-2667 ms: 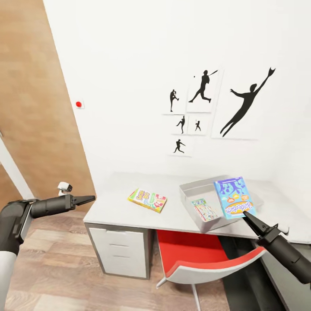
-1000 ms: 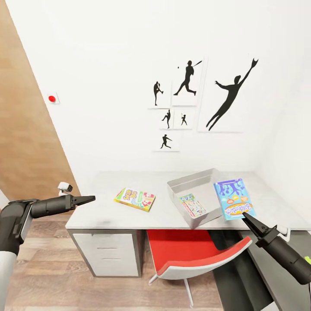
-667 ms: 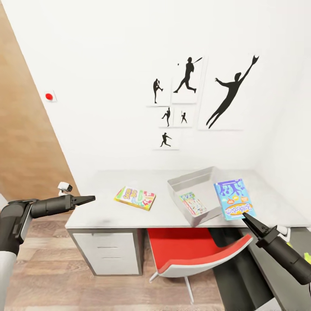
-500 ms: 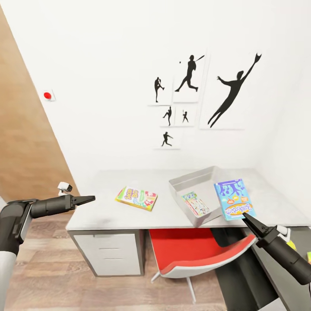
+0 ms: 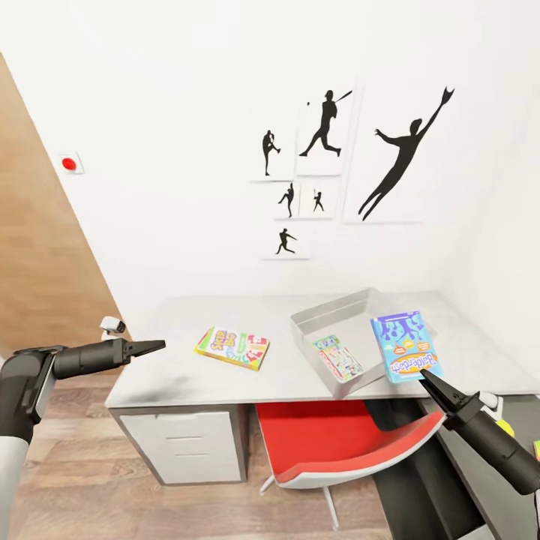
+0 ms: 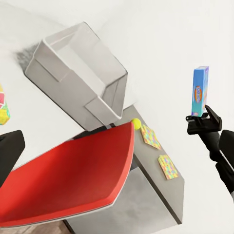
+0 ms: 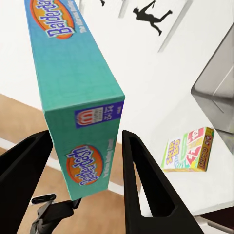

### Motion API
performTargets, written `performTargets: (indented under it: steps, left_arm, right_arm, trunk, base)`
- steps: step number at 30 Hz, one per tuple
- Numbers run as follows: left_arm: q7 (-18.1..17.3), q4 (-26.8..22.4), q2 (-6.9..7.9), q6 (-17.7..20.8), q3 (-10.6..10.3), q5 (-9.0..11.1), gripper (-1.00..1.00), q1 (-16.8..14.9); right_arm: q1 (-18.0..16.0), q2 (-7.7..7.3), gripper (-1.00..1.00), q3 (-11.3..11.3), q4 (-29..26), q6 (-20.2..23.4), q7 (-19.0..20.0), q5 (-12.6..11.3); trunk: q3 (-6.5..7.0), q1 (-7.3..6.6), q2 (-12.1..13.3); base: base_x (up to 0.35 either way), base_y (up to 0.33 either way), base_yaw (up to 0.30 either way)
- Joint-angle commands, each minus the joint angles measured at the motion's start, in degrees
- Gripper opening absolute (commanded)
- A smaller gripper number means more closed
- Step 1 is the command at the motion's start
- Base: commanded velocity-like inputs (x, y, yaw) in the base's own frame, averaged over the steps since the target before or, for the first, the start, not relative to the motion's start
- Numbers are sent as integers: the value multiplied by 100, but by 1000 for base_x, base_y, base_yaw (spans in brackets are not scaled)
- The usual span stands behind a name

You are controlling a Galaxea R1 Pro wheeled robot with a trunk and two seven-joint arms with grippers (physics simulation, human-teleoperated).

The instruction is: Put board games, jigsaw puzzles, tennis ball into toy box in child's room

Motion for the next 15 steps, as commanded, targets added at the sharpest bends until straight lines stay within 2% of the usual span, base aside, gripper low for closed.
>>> performTargets:
  steps: [1, 15]
  left_arm:
    - [-25, 0, 0, 6, 0, -5, 100, -5]
    - [-25, 0, -4, -123, 0, -5, 100, 0]
  right_arm:
    - [-7, 3, -100, -7, 0, 19, 29, 17]
    - [-7, 22, -100, -4, -7, 16, 25, 26]
  trunk:
    - [-12, 4, -12]
    - [-12, 4, -12]
  base:
    - [34, -27, -1]
    - [6, -5, 0]
